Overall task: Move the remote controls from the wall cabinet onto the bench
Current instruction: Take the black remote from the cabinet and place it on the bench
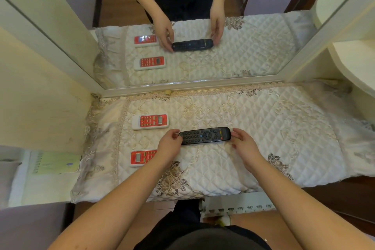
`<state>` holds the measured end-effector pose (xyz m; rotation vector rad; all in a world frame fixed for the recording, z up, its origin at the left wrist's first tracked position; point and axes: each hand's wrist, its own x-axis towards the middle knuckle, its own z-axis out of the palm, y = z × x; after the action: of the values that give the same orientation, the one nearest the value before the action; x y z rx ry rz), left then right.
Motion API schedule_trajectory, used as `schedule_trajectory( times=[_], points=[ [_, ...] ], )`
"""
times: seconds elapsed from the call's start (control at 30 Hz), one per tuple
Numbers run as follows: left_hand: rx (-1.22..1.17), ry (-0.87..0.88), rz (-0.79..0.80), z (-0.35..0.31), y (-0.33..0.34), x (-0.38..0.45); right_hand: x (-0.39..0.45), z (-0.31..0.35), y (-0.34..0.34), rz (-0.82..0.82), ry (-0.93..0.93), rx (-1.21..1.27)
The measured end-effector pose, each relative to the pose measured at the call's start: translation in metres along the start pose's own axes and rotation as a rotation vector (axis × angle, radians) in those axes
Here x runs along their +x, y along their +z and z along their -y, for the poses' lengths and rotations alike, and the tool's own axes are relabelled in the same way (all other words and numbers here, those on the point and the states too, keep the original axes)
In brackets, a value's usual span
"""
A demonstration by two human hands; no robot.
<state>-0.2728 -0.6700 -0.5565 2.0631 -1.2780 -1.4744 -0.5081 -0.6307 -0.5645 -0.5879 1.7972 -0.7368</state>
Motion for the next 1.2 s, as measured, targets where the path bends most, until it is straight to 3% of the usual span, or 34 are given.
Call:
schedule_trajectory(
  times=[0.27, 0.43, 0.6, 0.7, 0.87, 1.03, 1.2],
  points=[
    [-0.079, -0.027, -0.01, -0.004, -0.003, -0.003, -0.01, 0.005, -0.004, 0.025, -0.006, 0.044],
    [0.019, 0.067, -0.01, -0.002, -0.009, -0.013, -0.015, 0.008, -0.014, 0.047, -0.022, 0.004],
    [0.258, 0.34, -0.011, 0.006, -0.02, -0.023, -0.021, 0.011, -0.03, 0.203, -0.003, -0.207],
    [0.541, 0.515, 0.009, 0.009, -0.024, -0.027, -0.033, 0.015, -0.034, 0.231, -0.073, -0.375],
    [1.133, 0.771, -0.114, 0.02, -0.029, -0.04, -0.059, 0.01, -0.024, 0.215, -0.301, -0.819],
    [1.202, 0.856, -0.123, 0.031, -0.03, -0.053, -0.075, -0.011, -0.011, 0.094, -0.484, -1.215],
    [1.116, 0.899, -0.176, 0.041, -0.026, -0.064, -0.09, -0.021, -0.004, 0.001, -0.557, -1.325]
  ],
)
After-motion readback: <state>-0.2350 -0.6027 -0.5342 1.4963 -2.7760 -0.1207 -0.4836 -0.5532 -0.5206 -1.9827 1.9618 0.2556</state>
